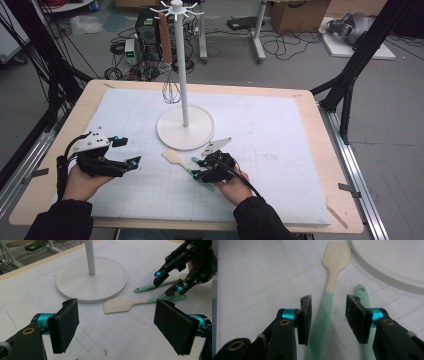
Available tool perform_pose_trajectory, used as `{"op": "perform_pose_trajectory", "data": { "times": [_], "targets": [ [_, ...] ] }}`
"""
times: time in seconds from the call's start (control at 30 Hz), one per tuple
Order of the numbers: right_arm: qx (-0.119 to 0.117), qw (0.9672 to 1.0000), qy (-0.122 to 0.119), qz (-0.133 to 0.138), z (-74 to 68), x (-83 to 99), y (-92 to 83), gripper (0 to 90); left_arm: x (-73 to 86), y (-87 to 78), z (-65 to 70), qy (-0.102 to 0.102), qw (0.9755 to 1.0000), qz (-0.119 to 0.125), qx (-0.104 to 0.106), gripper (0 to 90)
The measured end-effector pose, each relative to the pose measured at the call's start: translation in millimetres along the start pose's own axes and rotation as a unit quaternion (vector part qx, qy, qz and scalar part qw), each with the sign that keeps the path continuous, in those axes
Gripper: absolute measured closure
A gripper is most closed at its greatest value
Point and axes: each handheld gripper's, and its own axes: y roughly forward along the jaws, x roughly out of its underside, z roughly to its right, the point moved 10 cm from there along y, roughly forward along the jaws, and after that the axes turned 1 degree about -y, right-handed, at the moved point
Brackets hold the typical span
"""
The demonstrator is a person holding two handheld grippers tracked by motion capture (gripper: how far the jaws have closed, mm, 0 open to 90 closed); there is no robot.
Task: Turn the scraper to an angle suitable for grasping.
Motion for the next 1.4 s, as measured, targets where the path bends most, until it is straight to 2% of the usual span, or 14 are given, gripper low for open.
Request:
{"op": "perform_pose_trajectory", "data": {
  "times": [0.3, 0.7, 0.93, 1.17, 1.4],
  "targets": [
    [0.001, 0.9999, -0.001, -0.013, -1.7, 8.1, 11.3, 63.4, 0.9, 0.8, 0.2, 0.0, 1.0, -0.002, 0.001, 20.5],
    [0.026, 0.9993, -0.011, -0.022, -5.2, 8.5, 18.2, 73.7, 1.9, 1.9, 0.5, 0.001, 1.0, -0.004, 0.003, 20.4],
    [0.039, 0.9987, -0.02, -0.026, -7.3, 8.8, 18.9, 75.0, 2.2, 2.3, 0.9, 0.003, 1.0, -0.006, 0.004, 20.5],
    [0.031, 0.9991, -0.02, -0.024, -6.2, 8.2, 18.7, 76.8, 1.9, 3.2, 2.8, 0.004, 1.0, -0.006, 0.006, 20.5],
    [0.029, 0.9988, -0.034, -0.021, -5.2, 6.8, 18.9, 78.7, 2.2, 3.2, 2.6, 0.005, 0.9999, -0.008, 0.007, 20.5]
  ]
}}
